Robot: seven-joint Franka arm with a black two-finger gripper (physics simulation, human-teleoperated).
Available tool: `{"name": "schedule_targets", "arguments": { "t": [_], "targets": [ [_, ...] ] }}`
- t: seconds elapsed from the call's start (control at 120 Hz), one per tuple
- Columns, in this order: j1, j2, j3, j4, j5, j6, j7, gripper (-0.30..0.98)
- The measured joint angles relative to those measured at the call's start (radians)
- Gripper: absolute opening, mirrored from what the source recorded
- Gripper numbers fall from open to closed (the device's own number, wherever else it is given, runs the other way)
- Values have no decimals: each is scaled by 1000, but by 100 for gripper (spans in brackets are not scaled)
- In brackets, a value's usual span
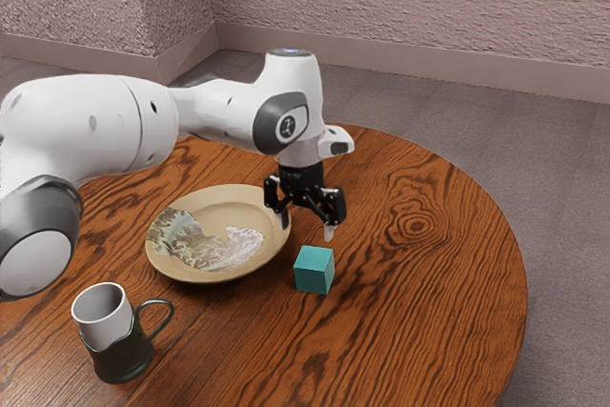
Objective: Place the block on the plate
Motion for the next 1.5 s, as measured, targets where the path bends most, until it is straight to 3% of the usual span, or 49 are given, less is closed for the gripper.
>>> {"name": "schedule_targets", "arguments": {
  "t": [0.758,1.258,1.5],
  "targets": [
    [-24,31,-7,6,-75,52,-87,69],
    [-21,67,-14,60,-72,79,-132,69],
    [79,66,-98,60,-51,81,-141,69]
  ]
}}
